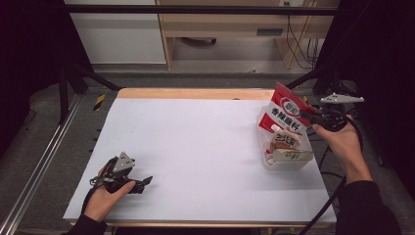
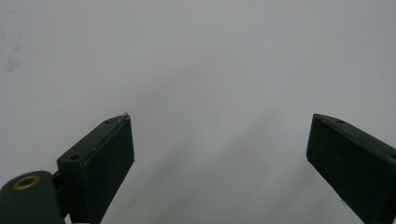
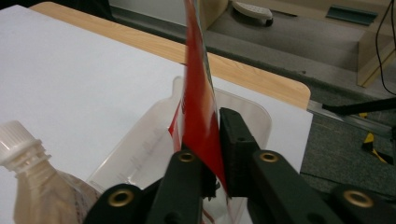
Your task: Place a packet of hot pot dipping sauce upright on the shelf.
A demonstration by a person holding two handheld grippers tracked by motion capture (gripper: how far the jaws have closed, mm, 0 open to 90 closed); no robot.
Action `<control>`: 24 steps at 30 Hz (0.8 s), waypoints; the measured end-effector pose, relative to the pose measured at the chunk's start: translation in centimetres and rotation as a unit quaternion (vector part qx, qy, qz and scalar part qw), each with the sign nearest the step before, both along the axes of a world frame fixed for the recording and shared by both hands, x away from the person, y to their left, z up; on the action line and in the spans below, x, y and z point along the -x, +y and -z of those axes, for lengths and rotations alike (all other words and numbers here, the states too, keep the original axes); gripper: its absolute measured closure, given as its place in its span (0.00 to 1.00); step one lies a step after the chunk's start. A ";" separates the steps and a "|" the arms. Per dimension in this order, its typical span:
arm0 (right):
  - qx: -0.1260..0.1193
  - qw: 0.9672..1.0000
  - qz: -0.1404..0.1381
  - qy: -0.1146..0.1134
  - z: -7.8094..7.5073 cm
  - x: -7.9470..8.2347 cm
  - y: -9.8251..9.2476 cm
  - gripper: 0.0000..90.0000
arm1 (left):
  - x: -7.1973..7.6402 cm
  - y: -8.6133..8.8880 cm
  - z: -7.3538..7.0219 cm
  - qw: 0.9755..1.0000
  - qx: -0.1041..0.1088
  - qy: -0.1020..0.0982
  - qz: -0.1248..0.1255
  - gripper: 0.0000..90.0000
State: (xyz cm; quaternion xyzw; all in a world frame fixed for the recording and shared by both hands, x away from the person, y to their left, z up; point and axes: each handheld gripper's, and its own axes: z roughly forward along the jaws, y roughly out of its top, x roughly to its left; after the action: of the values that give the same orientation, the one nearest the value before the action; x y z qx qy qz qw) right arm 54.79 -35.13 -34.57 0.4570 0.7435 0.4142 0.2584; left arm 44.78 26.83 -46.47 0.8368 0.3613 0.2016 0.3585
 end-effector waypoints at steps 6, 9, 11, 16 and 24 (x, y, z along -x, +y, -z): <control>0.016 0.999 0.045 -0.011 -0.4 0.3 0.0 0.52 | 0.0 -0.1 0.0 1.000 -0.002 0.000 0.002 0.08; 0.035 0.997 0.064 -0.030 -1.1 0.7 0.5 0.37 | 0.1 -0.1 0.0 1.000 -0.002 -0.001 0.002 0.08; 0.042 0.996 0.072 -0.042 -1.8 1.1 0.9 0.30 | 0.1 -0.1 0.0 1.000 -0.002 -0.001 0.002 0.08; 0.050 0.994 0.077 -0.064 -3.8 2.7 2.5 0.21 | 0.1 -0.1 -0.1 1.000 -0.004 -0.003 0.002 0.08; 0.066 0.994 0.024 -0.082 -4.9 6.3 8.3 0.14 | 0.1 -0.1 -0.1 1.000 -0.011 -0.006 0.004 0.08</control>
State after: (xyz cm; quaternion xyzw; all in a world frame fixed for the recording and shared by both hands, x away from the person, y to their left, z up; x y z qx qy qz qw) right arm 48.47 -26.80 -29.64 0.4209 0.7348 0.3936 0.3577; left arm 44.66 26.72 -46.34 0.8408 0.3541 0.2089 0.3521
